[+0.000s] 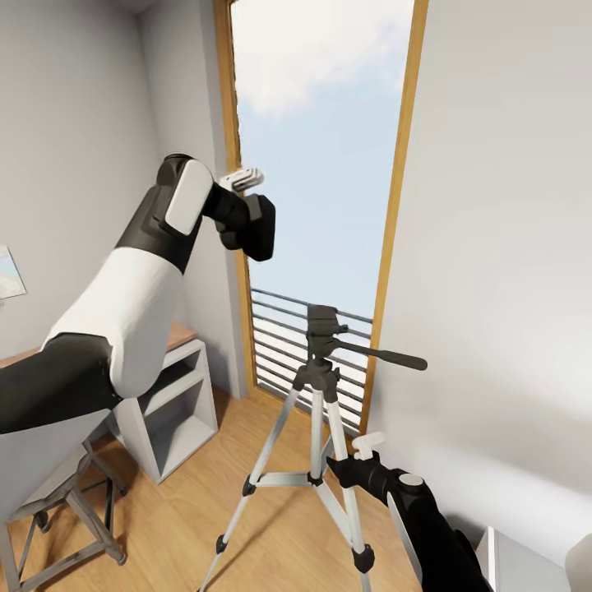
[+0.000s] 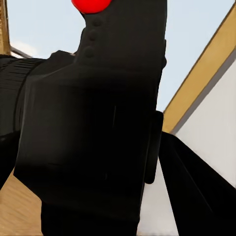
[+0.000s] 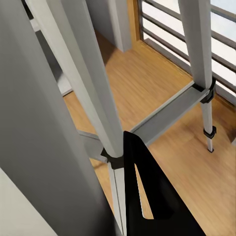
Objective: Attach the digital camera to the camera tripod in the bedroom.
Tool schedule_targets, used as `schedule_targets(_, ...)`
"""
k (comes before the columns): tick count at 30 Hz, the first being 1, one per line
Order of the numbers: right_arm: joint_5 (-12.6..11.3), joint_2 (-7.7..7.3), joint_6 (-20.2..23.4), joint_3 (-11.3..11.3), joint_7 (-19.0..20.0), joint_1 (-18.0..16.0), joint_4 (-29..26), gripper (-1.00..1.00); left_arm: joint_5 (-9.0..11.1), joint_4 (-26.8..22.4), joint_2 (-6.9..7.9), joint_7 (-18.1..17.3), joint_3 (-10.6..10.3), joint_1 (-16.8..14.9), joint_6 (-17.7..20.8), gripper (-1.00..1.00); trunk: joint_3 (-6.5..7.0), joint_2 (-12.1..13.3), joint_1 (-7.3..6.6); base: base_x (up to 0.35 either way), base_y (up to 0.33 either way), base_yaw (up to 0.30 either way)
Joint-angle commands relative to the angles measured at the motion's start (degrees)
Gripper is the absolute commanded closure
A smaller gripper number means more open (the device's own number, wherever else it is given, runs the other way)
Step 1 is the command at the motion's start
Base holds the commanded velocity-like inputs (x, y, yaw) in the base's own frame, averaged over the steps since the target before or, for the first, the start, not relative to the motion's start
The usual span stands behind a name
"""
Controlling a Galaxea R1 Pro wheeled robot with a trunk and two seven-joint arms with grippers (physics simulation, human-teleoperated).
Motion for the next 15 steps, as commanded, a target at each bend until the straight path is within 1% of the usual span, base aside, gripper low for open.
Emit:
schedule_targets(1,1.5,0.01,0.2,0.0,0.3,0.0,1.1,1.00,0.5,0.6,-0.05,0.5,0.0,-0.1,0.1,1.00,-0.10,-0.1,0.01,0.000,0.000,0.000)
schedule_targets(3,1.5,0.00,0.2,0.0,0.3,0.0,1.1,1.00,0.3,1.6,-0.14,1.0,-0.1,-0.1,0.1,1.00,-0.10,-0.1,0.01,0.000,0.000,0.000)
schedule_targets(7,1.4,0.04,0.2,0.0,0.3,0.0,1.1,1.00,0.3,3.5,-0.23,3.1,-0.5,-0.1,0.1,1.00,-0.10,-0.1,0.01,0.000,0.000,0.000)
schedule_targets(15,1.5,0.06,0.2,0.0,0.3,0.0,1.1,1.00,0.2,7.5,-0.09,3.7,-0.7,-0.1,0.0,1.00,-0.10,-0.1,0.01,0.000,0.000,0.000)
